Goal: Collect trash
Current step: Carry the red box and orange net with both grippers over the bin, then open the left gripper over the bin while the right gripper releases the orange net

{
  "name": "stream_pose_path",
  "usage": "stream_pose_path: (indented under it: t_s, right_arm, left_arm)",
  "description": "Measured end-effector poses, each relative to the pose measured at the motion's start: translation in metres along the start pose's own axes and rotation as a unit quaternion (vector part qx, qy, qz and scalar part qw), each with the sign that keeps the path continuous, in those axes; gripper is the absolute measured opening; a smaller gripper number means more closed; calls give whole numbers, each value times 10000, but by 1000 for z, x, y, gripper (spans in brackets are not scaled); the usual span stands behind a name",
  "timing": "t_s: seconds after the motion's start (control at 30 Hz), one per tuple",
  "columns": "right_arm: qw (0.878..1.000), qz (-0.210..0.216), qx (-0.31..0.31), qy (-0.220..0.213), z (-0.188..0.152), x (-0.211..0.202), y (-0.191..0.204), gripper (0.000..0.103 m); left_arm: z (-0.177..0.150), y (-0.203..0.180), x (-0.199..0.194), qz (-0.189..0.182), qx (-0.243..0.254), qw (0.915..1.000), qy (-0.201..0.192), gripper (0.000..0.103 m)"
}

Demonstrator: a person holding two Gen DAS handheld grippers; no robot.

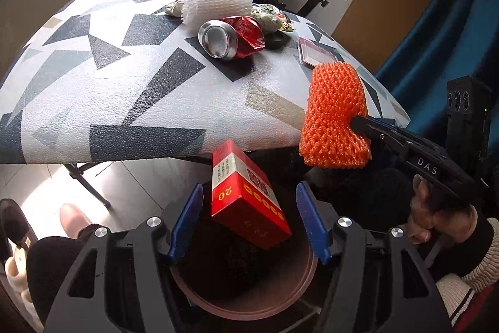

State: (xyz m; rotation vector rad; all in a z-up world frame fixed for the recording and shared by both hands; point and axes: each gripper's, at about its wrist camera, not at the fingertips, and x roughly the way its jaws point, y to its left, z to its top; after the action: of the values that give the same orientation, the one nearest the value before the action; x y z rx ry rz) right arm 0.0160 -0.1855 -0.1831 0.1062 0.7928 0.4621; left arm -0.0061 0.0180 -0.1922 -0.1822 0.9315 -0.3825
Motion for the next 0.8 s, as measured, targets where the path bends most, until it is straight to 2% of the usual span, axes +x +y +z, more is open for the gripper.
stream_pose_path:
  t_s: [0.1, 0.17, 0.43, 0.63, 0.8]
  right_arm:
    - [9999, 8, -101, 78, -5, 2, 3, 18]
    - [9997, 33, -170, 141, -8, 4, 5, 18]
    - [9965, 184, -667, 471, -17, 19, 28, 19]
    - [9913, 121, -976, 878, -27, 36, 41, 20]
    - [9897, 110, -1061, 952, -31, 38, 44, 20]
  left_arm:
    - [1, 1, -11, 59, -21, 9995, -306, 80]
    - [3, 3, -18, 85, -54, 9988, -480, 82]
    - [10, 13, -46, 572, 165, 9917, -1138, 82]
    - [3, 29, -41, 655, -184, 9911, -1142, 82]
    - [3, 34, -36, 662, -316, 9916, -1066, 82]
